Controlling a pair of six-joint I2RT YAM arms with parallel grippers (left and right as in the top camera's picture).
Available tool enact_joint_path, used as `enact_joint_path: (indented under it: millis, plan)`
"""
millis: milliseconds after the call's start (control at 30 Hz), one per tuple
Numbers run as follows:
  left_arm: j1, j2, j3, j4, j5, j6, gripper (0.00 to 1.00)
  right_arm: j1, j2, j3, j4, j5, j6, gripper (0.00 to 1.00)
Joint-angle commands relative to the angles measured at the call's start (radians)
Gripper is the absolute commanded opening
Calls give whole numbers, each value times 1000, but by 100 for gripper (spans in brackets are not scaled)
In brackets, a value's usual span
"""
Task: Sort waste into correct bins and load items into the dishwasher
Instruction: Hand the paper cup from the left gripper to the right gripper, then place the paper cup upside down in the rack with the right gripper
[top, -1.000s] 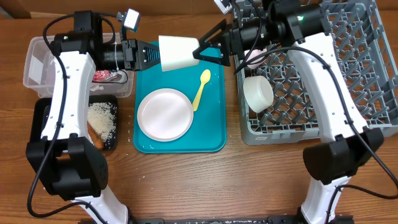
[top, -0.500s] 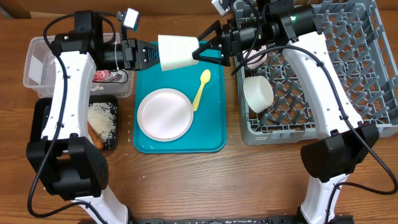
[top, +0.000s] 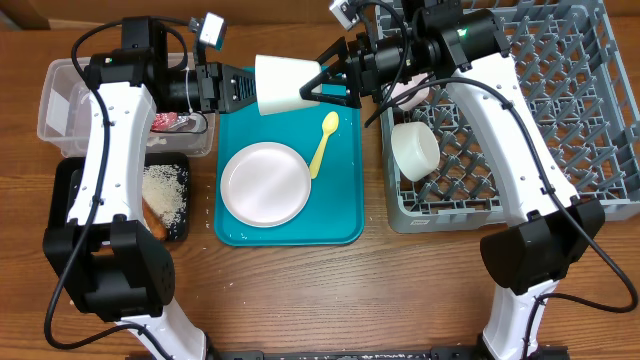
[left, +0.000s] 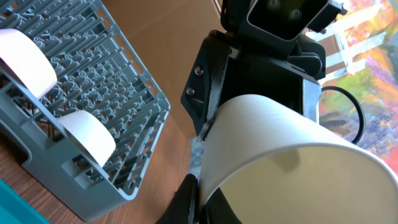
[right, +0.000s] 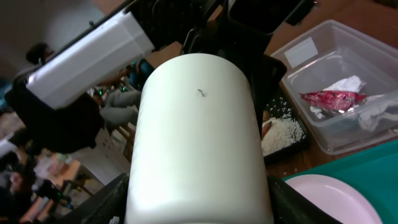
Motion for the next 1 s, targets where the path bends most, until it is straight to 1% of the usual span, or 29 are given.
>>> enact_joint_path:
  millis: [0,100,233,267,533,567,767,967]
  plan:
    - [-9,-6,21,0,16,19,4,30,-5,0,2,-31,-10,54]
    - [-9,-6,21,0,-3,18,11,30,-5,0,2,-31,-9,53]
    - [-9,-6,21,-9,-57,18,12,16,-5,0,0,-6,3,53]
    - [-9,-6,21,-14,-103,18,12,0,-5,0,5,39,51,53]
    - [-9,-6,21,-20,-298,18,11,-74,-6,1,4,248,192,53]
    - [-10,-6,21,-27,-348,18,11,-92,-6,1,4,293,227,53]
    - [-27,-6,21,-42,-534,18,10,-132,-22,2,-16,489,351,53]
    - [-62,-6,21,-43,-681,17,10,-152,-87,2,-147,809,467,54]
